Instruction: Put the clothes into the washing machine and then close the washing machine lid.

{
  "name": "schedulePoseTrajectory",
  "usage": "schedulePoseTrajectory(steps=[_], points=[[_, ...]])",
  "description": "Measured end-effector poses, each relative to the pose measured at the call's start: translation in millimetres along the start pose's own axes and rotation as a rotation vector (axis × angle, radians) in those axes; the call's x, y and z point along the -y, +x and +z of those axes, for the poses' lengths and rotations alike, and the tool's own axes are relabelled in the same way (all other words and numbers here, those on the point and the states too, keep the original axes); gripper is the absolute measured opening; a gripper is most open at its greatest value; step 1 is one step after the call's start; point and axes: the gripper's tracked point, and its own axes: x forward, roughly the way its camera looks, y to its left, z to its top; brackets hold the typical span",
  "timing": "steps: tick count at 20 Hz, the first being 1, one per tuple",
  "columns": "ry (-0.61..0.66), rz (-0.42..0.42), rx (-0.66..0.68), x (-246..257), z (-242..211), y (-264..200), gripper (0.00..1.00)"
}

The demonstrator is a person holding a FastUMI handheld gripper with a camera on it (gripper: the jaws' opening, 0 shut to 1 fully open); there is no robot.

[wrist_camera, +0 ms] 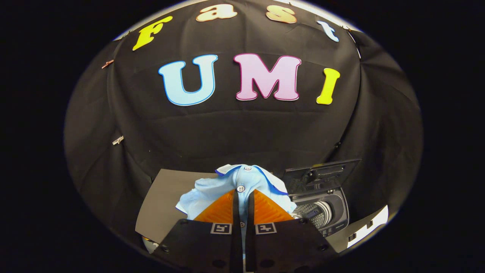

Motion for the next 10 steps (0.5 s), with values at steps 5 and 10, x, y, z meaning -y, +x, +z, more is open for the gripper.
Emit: schedulePoseTrajectory(steps=[5, 10], points=[[-0.030, -0.032, 0.010, 61, 11, -4, 0.08], [-0.024, -0.051, -0.001, 123, 12, 8, 0.08]])
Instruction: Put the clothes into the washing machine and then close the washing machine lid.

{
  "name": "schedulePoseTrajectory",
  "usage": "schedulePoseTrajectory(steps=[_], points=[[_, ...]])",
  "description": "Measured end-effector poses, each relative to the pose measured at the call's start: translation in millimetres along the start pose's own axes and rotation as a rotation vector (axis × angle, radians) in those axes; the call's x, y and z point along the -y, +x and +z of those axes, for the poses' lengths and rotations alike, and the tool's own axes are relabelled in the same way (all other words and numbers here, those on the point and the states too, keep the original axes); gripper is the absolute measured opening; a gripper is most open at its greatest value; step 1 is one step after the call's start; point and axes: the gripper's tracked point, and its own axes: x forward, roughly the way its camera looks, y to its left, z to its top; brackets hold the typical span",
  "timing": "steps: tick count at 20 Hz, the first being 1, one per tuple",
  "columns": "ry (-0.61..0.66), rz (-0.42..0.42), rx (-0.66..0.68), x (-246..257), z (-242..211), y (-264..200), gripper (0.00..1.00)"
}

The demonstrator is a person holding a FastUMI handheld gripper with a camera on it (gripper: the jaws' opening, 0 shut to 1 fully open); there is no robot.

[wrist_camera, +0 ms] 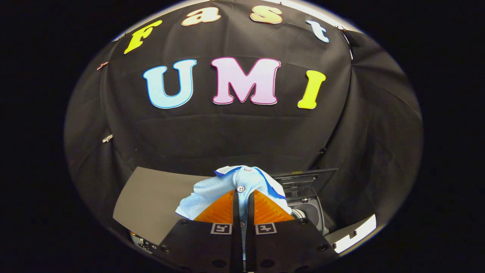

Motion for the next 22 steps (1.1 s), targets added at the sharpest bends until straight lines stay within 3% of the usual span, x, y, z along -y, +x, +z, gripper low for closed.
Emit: schedulePoseTrajectory(steps=[12, 22], points=[[0.039, -0.091, -0.049, 111, -27, 55, 0.08], [0.010, -0.153, -0.210, 158, -126, 123, 0.08]])
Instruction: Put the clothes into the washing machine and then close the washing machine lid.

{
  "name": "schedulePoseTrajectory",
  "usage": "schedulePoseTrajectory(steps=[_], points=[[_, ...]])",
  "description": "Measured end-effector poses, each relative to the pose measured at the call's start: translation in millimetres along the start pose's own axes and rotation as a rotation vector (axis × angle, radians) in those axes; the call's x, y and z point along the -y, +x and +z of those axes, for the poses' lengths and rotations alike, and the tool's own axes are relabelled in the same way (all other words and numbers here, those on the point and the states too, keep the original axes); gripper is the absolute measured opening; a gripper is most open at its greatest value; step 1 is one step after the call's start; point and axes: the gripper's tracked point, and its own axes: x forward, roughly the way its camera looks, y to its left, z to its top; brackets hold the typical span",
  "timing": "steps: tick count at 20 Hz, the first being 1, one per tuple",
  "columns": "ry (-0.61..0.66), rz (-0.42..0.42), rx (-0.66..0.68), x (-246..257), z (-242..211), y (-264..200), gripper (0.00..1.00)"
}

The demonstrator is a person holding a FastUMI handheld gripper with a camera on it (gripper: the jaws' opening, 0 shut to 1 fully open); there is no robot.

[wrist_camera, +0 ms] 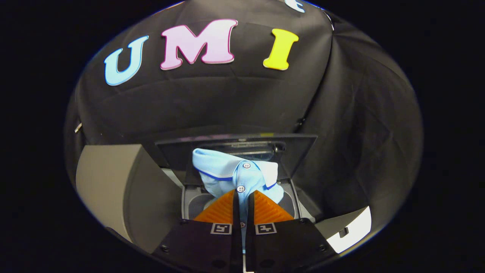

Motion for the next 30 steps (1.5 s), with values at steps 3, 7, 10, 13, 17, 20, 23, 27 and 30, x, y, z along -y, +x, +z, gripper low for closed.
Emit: schedulePoseTrajectory(steps=[3, 7, 10, 13, 17, 20, 23, 27, 30], points=[[-0.005, 0.013, -0.060, -3, -35, 26, 0.08], [-0.018, -0.001, -0.112, 1, -68, 55, 0.08], [-0.017, -0.004, -0.143, 6, -85, 69, 0.08], [-0.021, 0.005, -0.165, 7, -98, 86, 0.08], [-0.017, 0.024, -0.195, 4, -115, 105, 0.08], [0.001, 0.044, -0.217, 6, -137, 122, 0.08], [-0.038, 0.055, -0.255, 5, -164, 138, 0.08], [-0.097, 0.075, -0.314, -1, -192, 150, 0.08], [-0.077, 0.087, -0.346, -2, -208, 161, 0.08]])
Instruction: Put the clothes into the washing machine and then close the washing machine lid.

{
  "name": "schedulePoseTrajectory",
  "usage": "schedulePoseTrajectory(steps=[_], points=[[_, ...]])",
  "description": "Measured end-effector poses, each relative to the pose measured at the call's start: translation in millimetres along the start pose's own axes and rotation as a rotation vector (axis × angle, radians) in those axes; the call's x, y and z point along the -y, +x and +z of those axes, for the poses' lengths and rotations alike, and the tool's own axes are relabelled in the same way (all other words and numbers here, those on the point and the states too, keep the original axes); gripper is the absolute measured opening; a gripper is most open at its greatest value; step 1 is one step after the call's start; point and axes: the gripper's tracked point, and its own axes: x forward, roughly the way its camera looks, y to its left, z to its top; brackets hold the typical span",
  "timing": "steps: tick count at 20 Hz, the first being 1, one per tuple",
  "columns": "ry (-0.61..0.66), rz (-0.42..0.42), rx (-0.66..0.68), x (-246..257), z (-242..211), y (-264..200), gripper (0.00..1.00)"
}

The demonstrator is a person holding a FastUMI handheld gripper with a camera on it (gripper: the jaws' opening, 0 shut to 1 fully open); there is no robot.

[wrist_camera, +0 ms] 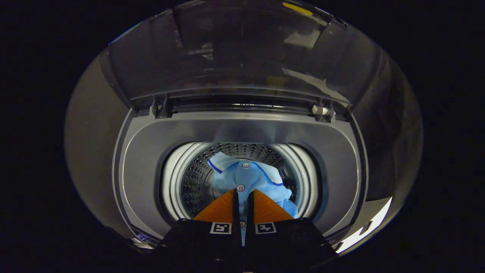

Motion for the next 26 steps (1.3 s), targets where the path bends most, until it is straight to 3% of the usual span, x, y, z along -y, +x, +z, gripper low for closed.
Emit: schedulePoseTrajectory(steps=[7, 12, 14, 19, 26], points=[[-0.015, 0.015, -0.031, -3, -7, 10, 0.08], [-0.024, -0.024, -0.049, 4, -12, 14, 0.10], [-0.010, -0.013, -0.029, 3, -7, 11, 0.25], [0.001, 0.004, -0.028, 5, -6, 10, 0.97], [0.007, 0.006, -0.011, 6, -4, -1, 1.00]])
